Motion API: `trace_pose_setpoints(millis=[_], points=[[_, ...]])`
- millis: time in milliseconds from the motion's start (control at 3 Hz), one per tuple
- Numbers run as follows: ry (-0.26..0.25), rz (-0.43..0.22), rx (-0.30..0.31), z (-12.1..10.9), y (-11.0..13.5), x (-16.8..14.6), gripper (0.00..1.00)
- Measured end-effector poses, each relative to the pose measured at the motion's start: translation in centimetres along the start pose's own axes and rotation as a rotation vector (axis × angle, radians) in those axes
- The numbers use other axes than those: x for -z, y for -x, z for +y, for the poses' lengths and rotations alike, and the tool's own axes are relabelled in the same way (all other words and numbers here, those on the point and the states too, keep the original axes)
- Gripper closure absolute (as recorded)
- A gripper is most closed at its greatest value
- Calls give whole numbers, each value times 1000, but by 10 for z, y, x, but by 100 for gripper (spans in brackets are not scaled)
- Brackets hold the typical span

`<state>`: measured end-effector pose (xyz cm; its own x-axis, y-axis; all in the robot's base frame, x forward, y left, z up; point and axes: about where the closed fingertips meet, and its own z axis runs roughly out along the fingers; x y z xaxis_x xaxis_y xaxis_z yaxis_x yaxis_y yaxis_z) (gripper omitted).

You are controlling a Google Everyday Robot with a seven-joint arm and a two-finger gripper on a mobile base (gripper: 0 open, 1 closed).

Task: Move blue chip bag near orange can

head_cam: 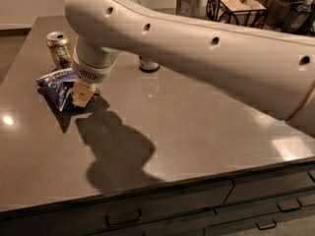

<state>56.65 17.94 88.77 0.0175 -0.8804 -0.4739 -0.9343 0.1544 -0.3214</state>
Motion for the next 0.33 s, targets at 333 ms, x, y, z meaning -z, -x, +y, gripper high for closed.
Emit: trace_pose_setpoints(millis=[333], points=[[0, 0, 1, 0, 0, 0, 0]])
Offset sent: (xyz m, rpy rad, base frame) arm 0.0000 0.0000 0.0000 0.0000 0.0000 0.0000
